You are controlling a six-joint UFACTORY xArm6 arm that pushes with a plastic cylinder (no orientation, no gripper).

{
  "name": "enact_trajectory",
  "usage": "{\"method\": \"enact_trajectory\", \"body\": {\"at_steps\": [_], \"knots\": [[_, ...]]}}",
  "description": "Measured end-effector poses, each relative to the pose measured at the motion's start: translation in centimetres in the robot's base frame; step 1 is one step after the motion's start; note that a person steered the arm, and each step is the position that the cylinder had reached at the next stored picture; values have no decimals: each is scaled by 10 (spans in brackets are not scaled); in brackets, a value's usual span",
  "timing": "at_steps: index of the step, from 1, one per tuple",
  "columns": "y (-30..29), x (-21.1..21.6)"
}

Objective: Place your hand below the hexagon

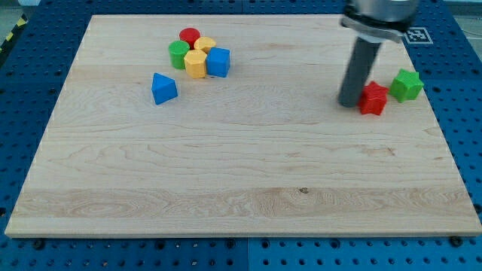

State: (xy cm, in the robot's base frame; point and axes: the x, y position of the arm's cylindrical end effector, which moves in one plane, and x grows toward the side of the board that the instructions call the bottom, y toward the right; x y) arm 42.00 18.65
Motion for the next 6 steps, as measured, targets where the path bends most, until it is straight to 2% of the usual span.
{"method": "enact_trajectory", "body": {"at_steps": [1, 3, 4, 6], "knots": [[38, 0], [39, 4], [19, -2], [-141, -26]]}}
